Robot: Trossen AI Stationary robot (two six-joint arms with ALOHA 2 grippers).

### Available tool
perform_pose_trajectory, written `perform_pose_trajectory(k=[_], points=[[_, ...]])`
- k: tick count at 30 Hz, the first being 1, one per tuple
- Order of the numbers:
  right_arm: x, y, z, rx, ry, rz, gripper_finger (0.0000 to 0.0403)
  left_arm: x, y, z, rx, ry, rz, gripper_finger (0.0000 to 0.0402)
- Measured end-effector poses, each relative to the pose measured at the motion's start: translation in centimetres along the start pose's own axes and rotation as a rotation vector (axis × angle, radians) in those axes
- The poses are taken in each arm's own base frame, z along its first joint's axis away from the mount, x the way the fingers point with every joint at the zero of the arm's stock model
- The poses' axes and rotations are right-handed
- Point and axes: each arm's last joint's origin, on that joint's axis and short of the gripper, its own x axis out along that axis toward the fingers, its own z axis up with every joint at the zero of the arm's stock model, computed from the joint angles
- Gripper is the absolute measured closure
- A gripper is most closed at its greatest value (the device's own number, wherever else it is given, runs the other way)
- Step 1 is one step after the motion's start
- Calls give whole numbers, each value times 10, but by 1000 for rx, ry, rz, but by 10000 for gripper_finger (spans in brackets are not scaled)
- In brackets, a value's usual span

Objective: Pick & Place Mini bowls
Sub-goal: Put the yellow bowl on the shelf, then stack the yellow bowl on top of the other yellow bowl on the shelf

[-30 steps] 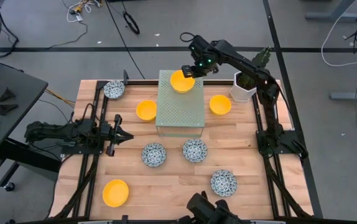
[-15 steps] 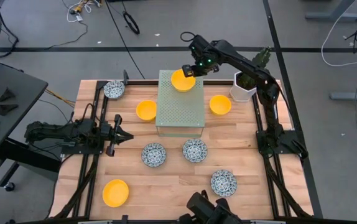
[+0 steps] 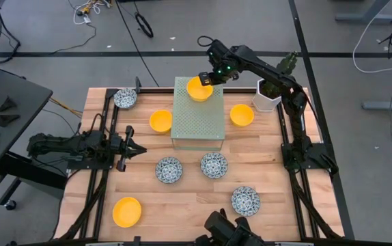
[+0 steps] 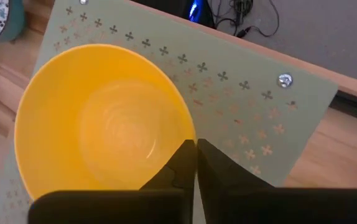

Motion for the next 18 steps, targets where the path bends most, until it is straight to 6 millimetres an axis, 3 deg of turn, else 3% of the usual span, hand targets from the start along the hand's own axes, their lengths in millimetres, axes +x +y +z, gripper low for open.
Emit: perform_pose_trajectory(k=[11, 18], points=[[-1, 0, -1, -18, 4, 1, 318, 0, 0, 0, 0, -1, 0, 367], [-31, 1, -5, -70, -48, 31, 289, 0, 0, 0, 0, 0, 0, 367]])
